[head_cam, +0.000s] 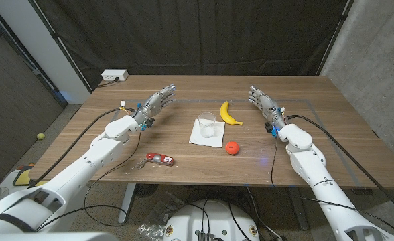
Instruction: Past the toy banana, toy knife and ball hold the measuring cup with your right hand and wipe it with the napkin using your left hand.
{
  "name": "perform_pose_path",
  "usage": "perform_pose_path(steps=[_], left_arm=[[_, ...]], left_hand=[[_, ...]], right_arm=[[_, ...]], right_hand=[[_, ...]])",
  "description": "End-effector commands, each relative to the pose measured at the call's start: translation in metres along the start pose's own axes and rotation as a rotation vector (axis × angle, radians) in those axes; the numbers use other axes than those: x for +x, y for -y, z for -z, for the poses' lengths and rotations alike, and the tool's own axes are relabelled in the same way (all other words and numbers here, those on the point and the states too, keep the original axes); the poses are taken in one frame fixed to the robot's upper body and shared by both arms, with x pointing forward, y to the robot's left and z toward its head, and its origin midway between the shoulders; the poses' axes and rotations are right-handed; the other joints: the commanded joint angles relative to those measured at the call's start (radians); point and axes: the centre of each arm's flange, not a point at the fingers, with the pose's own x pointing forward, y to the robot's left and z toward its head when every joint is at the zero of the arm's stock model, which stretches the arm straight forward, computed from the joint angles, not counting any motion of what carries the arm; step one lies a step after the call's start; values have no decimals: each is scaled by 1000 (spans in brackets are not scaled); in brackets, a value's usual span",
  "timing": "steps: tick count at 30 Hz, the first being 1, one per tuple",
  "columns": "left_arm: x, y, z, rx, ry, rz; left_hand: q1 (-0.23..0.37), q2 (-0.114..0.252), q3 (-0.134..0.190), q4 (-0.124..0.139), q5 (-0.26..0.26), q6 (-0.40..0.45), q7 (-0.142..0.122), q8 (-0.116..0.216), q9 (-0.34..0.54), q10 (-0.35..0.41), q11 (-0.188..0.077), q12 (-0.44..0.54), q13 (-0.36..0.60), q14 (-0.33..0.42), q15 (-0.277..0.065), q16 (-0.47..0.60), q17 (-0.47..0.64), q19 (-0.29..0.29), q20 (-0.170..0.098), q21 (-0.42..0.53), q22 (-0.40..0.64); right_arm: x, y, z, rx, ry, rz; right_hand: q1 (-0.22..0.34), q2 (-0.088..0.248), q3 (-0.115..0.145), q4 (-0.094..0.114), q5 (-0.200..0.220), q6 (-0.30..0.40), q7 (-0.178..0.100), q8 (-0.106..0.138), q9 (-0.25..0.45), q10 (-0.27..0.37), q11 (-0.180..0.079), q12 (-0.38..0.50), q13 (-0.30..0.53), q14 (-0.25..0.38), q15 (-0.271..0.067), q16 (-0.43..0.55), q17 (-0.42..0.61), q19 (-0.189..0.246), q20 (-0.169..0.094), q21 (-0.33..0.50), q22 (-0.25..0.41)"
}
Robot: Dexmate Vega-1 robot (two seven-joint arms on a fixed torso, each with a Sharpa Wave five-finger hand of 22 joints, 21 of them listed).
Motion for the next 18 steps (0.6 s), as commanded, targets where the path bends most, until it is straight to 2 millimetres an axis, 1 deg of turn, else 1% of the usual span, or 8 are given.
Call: perform_pose_path(steps=[1, 7, 9, 11, 18], left_arm=[[2, -1, 0, -10, -1, 19], [4, 0, -1, -4, -4, 29], [5, 1, -1, -1, -7, 33], [5, 1, -2, 4, -10, 33], [6, 2, -2, 1, -14, 45]], left_hand=[[-14, 2, 3, 10, 9, 1, -7, 1, 3, -4, 6, 6, 2, -7, -1, 5, 3, -7, -2, -2, 5], [-17, 5, 1, 13, 10, 5, -4, 2, 3, -3, 8, 7, 2, -7, -5, 6, 3, -7, -2, -2, 5], [-19, 6, 1, 14, 10, 7, -2, 3, 3, -1, 3, 7, 2, -7, -5, 6, 2, -7, -2, -1, 5], [-19, 7, 1, 15, 11, 7, -2, 2, 3, -1, 4, 7, 2, -7, -5, 6, 2, -6, -3, -1, 6], [-18, 11, 0, 16, 12, 8, 0, 2, 2, 0, 5, 8, 2, -6, -7, 6, 1, -4, -6, 0, 6]], right_arm=[[-12, -18, -5, -112, 19, -38], [-17, -25, -11, -161, 36, -57], [-18, -27, -11, -171, 37, -60], [-19, -30, -12, -179, 39, -70], [-27, -43, -12, -204, 47, -80]], right_hand=[[-1, -18, -10, -1, 8, -10, 3, 1, 4, -18, 6, -5, 1, -9, 7, -4, 5, -8, 4, -2, -1], [-1, -27, -14, -4, 11, -19, 8, 0, 4, -25, 8, -5, 2, -11, 7, -4, 5, -7, 6, -3, -1], [0, -29, -15, -5, 12, -24, 10, 0, 4, -28, 9, -5, 2, -11, 6, -3, 5, -3, -1, -1, -2], [3, -32, -16, -8, 15, -28, 13, 1, 5, -34, 11, -5, 2, -8, 3, -1, 5, 10, -9, 4, -2], [9, -34, -16, -12, 17, -38, 18, 1, 5, -40, 11, -5, 2, -3, 3, 0, 4, 17, -11, 6, -3]])
